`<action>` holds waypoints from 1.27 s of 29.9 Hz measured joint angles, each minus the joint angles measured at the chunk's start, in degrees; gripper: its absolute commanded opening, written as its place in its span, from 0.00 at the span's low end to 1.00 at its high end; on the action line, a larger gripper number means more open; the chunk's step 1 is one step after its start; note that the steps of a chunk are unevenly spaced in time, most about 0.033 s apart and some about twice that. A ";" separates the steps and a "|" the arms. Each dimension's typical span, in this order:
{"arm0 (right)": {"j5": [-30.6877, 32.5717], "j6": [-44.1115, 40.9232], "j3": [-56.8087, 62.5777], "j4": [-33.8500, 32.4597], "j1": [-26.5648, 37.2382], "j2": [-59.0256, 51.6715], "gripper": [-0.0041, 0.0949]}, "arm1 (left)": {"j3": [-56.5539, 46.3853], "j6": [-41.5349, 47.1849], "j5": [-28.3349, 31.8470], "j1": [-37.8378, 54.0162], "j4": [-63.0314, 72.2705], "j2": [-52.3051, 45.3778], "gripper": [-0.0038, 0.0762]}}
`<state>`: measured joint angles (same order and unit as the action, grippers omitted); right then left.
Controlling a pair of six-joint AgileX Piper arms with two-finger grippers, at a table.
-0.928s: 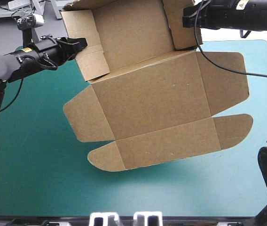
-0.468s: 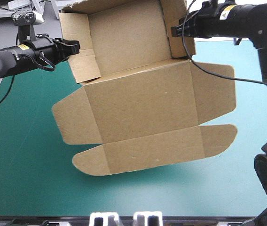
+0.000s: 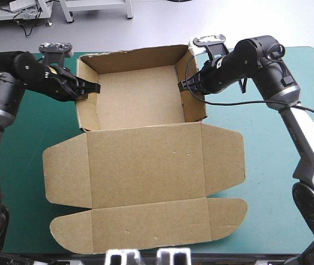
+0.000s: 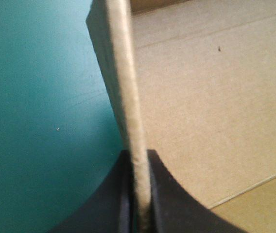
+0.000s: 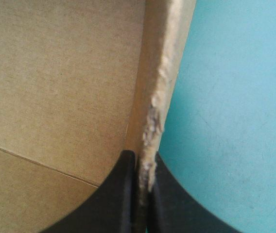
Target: Fold the box
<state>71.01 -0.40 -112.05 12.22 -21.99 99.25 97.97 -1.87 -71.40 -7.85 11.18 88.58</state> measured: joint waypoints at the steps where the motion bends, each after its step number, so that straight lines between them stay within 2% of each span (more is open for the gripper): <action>1: -0.23 -0.27 1.86 -0.25 0.00 0.04 0.04 | -0.28 0.93 -0.20 -2.00 -1.96 1.21 0.03; 10: -1.80 -0.68 14.33 -3.74 0.37 2.14 0.04 | -1.06 9.93 -0.27 -14.35 -12.57 12.75 0.03; 18: -5.36 0.40 15.08 -3.47 0.69 8.58 0.04 | -1.06 13.59 0.32 -14.77 -13.23 21.06 0.03; 25: -5.95 3.24 14.55 -4.21 0.69 9.97 0.04 | -0.14 13.64 -0.04 -14.40 -13.24 22.81 0.03; 27: -5.90 3.44 14.55 -4.88 0.69 10.04 0.08 | -0.02 12.35 -0.18 -14.40 -13.31 22.88 0.04; 31: -5.59 4.87 14.49 -6.47 0.58 10.04 0.23 | -0.02 9.68 -0.22 -14.40 -13.24 22.88 0.05; 33: -5.59 5.94 14.45 -7.65 0.31 10.04 0.30 | -0.02 8.70 -0.22 -14.40 -13.24 22.88 0.09; 38: -6.23 7.45 14.52 -9.60 0.13 11.40 0.44 | -0.02 6.60 -0.18 -14.40 -13.24 23.09 0.32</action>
<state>64.78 7.05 -97.54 2.62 -21.86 110.65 97.96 4.73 -71.58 -22.25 -2.06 111.67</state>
